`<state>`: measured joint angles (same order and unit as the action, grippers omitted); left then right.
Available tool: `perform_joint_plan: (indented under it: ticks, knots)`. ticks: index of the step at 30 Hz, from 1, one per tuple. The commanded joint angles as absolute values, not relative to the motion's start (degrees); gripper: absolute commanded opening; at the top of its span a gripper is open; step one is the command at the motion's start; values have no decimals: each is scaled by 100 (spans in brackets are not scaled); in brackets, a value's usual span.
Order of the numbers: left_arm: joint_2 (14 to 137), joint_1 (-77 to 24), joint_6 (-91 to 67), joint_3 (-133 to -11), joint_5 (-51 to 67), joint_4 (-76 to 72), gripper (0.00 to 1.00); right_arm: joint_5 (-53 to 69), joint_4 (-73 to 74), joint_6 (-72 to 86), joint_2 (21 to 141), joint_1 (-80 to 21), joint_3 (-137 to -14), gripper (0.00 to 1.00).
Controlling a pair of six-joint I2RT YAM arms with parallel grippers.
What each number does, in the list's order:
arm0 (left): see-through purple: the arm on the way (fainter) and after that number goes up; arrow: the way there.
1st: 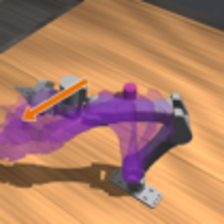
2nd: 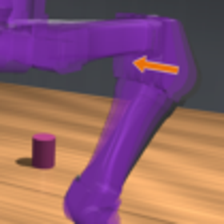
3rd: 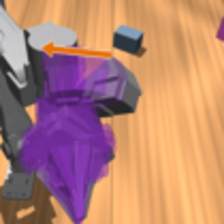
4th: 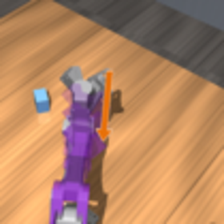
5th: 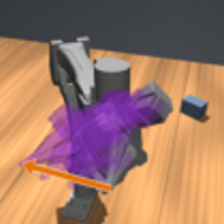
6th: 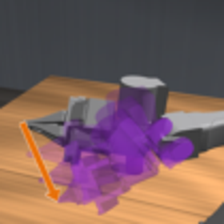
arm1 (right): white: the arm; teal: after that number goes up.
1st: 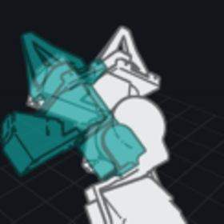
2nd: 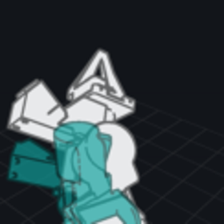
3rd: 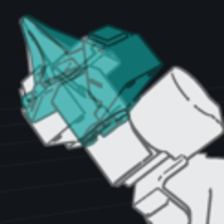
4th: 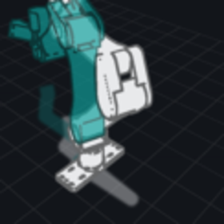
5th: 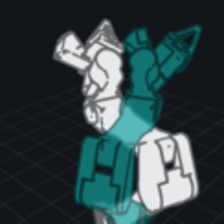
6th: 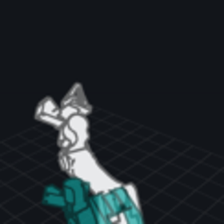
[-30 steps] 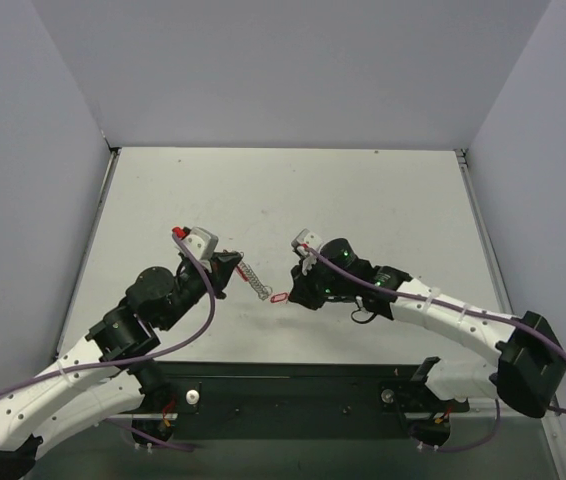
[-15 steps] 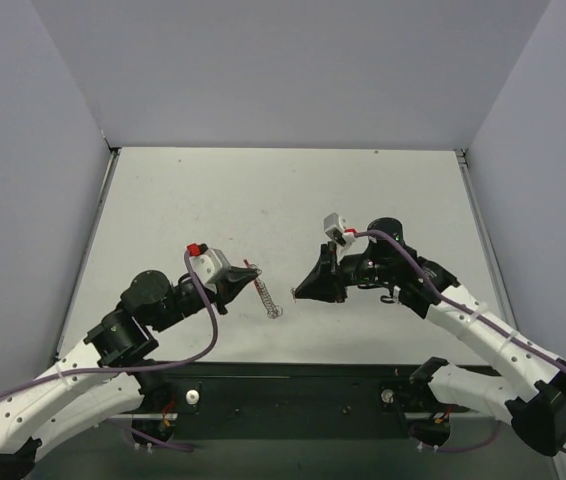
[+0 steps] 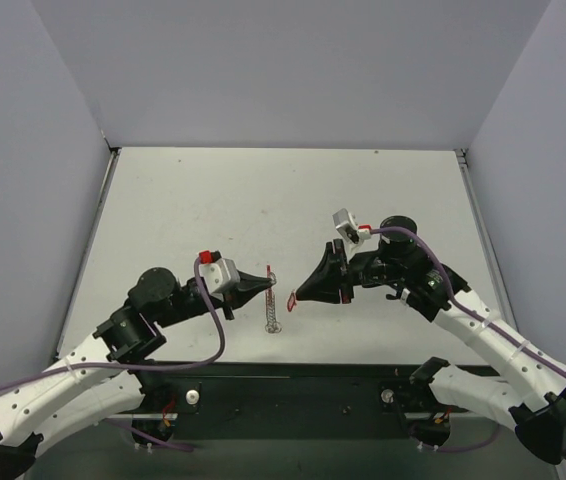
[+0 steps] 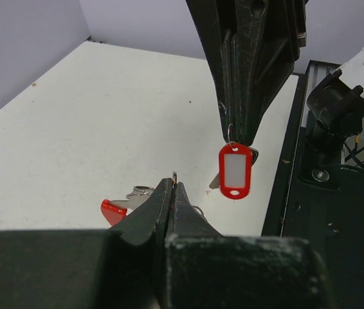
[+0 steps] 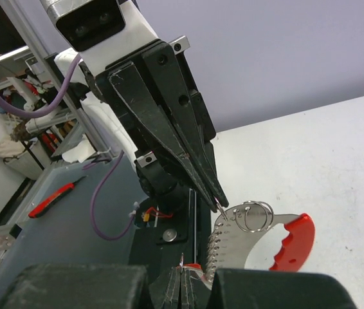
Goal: Put the keys on the keyring
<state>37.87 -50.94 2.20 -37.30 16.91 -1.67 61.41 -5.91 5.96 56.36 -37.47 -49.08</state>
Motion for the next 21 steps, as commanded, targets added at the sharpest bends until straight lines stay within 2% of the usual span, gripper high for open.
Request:
perform_joint_plan:
  ticks: [1, 9, 21]
  knots:
    - [3849, -5133, 334, -3964, 1881, -563, 0, 6337, -1002, 554, 5590, -3709, -5133, 0]
    - [4095, -5387, 571, -4183, 1872, -405, 0, 6275, -1037, 632, 5686, -3683, -5194, 0]
    - [4333, -6126, 1011, -4263, 511, -501, 0, 5370, -1555, 1335, 5493, -3630, -4931, 0]
